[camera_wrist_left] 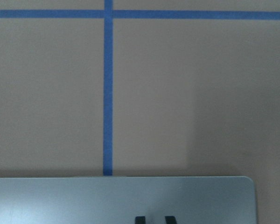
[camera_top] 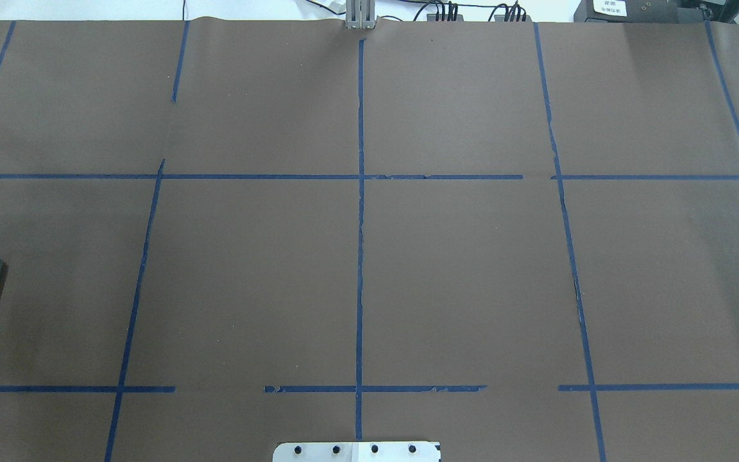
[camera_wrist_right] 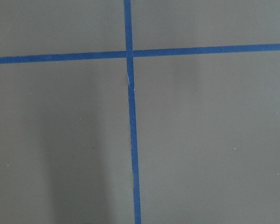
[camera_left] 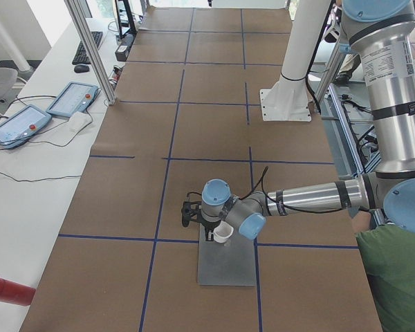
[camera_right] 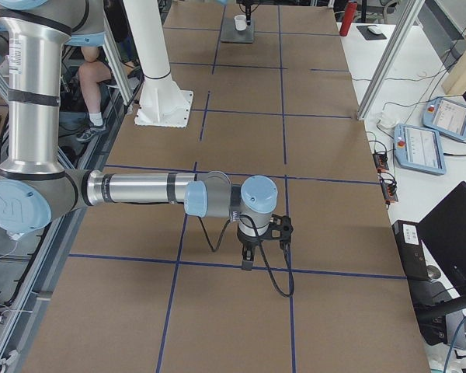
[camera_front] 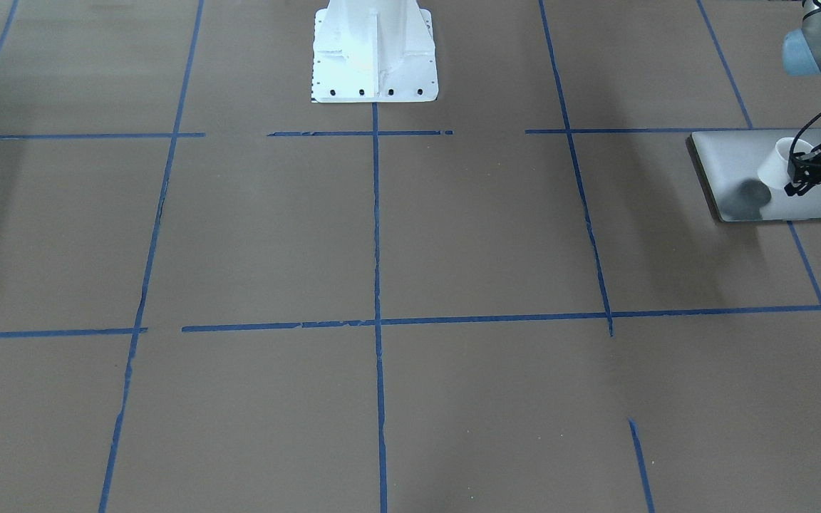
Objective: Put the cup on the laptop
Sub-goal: 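Lower the white cup onto the silver laptop with the left gripper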
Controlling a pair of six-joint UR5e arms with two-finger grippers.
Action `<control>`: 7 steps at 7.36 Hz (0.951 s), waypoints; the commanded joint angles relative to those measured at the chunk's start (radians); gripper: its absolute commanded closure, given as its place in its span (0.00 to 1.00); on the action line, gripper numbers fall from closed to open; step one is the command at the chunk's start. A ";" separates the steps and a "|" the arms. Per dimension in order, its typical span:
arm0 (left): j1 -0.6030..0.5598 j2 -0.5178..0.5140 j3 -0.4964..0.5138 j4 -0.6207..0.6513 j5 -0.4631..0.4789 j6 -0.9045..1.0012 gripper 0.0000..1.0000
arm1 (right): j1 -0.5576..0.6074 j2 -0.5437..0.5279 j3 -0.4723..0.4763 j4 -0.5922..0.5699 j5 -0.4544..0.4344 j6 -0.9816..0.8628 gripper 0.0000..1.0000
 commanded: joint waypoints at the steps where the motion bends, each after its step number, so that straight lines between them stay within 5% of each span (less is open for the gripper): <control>1: 0.002 0.005 0.010 -0.006 0.000 0.006 1.00 | 0.000 0.000 0.001 -0.001 0.000 0.000 0.00; 2: 0.002 0.005 0.019 -0.005 0.000 0.009 0.92 | 0.000 0.000 0.001 -0.001 0.000 0.000 0.00; 3: 0.002 0.005 0.027 -0.005 0.000 0.018 0.53 | 0.000 0.000 0.000 0.001 0.000 0.000 0.00; 4: 0.002 0.005 0.022 -0.003 -0.015 0.059 0.01 | 0.000 0.000 0.001 -0.001 0.000 0.000 0.00; 7: -0.002 -0.031 0.008 0.061 -0.088 0.119 0.00 | 0.000 0.000 0.001 0.001 0.000 0.000 0.00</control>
